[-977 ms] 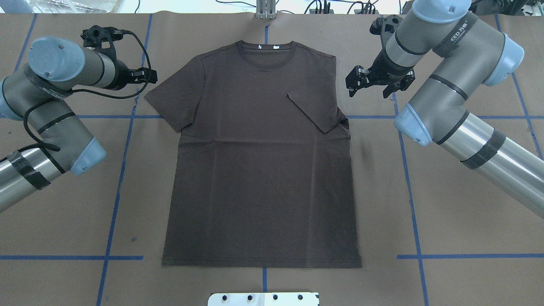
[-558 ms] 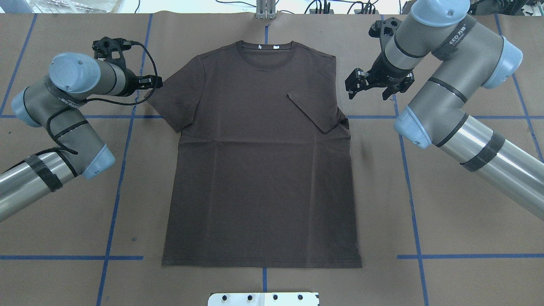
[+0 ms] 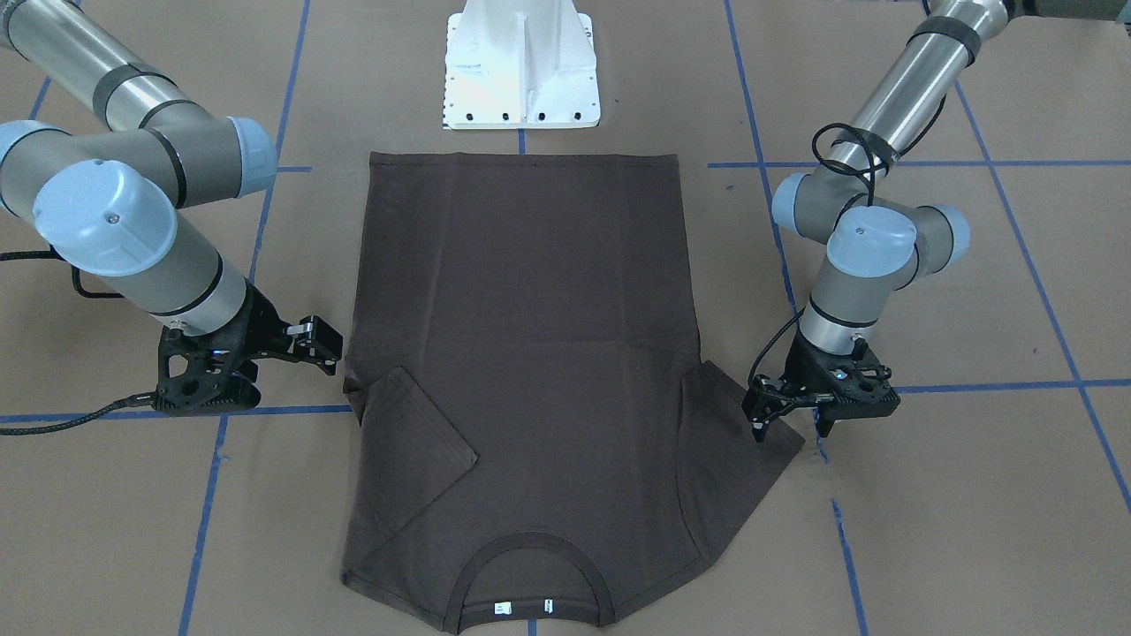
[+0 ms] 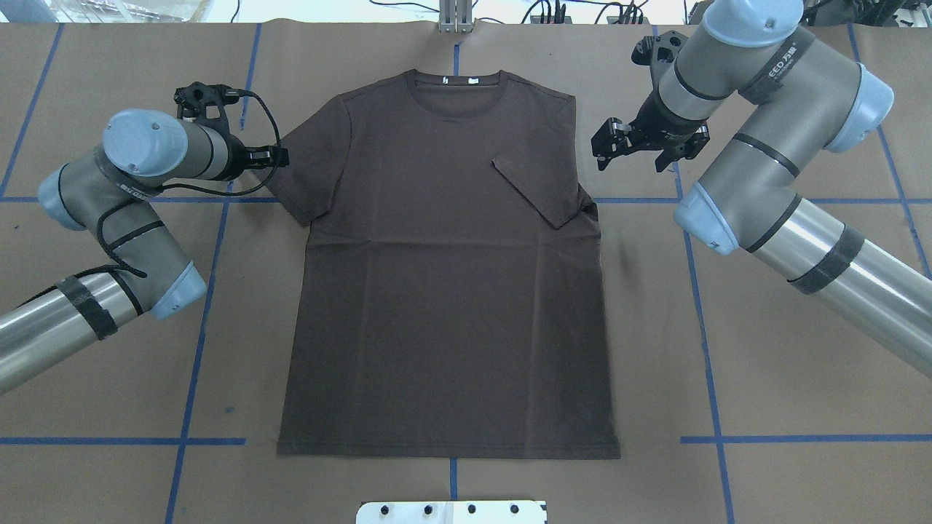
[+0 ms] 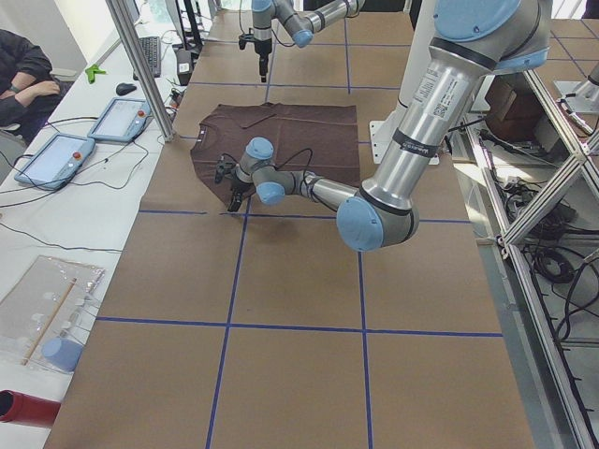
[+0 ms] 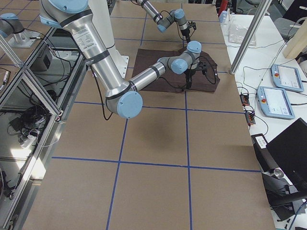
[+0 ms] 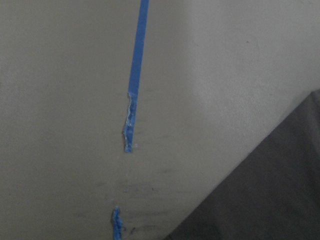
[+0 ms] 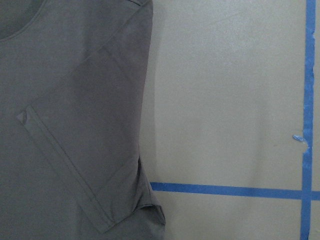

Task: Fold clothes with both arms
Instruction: 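Move the left gripper toward the sleeve nearest it while right gripper withdraws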

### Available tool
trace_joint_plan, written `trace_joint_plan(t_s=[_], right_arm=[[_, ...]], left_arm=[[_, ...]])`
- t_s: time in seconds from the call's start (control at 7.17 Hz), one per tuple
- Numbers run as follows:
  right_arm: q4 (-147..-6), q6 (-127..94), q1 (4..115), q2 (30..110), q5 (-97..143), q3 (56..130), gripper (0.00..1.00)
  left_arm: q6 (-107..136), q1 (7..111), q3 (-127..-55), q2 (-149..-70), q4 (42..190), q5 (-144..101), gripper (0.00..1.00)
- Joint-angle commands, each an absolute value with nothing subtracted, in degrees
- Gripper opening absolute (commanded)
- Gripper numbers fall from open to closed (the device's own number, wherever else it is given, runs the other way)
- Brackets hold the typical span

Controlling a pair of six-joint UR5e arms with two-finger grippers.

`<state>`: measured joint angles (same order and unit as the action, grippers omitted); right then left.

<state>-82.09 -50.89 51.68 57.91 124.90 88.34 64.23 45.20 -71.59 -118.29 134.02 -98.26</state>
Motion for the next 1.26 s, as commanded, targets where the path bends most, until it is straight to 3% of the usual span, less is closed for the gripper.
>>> trace_joint_plan(t_s=[0.0,0.42,0.84,1.12], right_arm=[[-82.2,-50.9,51.7,57.9,124.9,88.3,1.0],[-82.2,-50.9,51.7,57.9,125.0,88.2,1.0],[-82.0,-50.8,51.7,57.9,124.9,87.9,1.0],[-81.7,-50.8,51.6,58.1,124.9,87.8,1.0]], left_arm=[[64.2,45.1,-71.5,-118.3,133.9,-98.3,0.86],[64.0,45.0,-70.9,-118.3,133.9,-98.3,0.6],[63.5,44.9,-70.8,-119.5,133.6,-98.3,0.13],[63.5,44.9,-71.3,-119.6,133.1,-98.3,0.02]])
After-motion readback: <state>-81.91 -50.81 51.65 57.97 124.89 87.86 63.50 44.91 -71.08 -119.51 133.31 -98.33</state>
